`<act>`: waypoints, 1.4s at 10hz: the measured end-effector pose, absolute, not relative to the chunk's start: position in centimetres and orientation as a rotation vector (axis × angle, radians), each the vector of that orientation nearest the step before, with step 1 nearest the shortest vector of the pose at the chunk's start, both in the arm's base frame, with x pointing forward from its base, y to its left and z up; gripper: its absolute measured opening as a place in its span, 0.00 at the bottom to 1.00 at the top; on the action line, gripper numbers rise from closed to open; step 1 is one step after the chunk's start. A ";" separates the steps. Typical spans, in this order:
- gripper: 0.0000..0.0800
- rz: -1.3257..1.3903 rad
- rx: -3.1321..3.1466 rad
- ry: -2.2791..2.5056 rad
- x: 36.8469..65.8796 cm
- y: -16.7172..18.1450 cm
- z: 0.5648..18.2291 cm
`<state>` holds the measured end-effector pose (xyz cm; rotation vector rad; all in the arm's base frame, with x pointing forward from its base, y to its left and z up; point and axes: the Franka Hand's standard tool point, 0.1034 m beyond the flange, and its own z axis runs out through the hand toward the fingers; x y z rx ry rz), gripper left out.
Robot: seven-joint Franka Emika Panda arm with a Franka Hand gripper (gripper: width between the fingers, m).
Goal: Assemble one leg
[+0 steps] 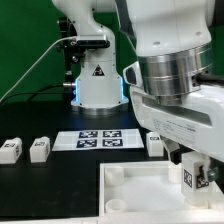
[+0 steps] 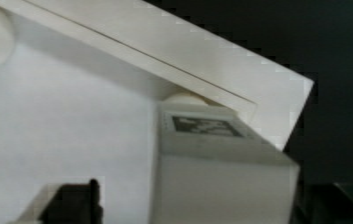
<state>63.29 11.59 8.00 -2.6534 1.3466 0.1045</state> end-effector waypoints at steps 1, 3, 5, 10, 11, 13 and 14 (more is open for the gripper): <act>0.78 0.083 -2.761 1.105 63.2 12.3 8.1; 0.80 0.053 -2.874 0.756 63.1 12.6 8.0; 0.81 0.035 -2.918 0.549 63.1 12.5 8.0; 0.64 0.004 -3.013 0.099 63.2 12.6 8.3; 0.64 0.008 -3.007 0.154 63.2 12.7 8.3; 0.40 0.031 -2.968 0.483 63.2 12.7 8.3; 0.40 0.040 -2.931 0.646 63.3 12.5 8.3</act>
Offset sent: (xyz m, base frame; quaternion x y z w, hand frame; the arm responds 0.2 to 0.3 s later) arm 0.0000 0.0000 0.0000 0.0000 0.0000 -0.2667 0.9638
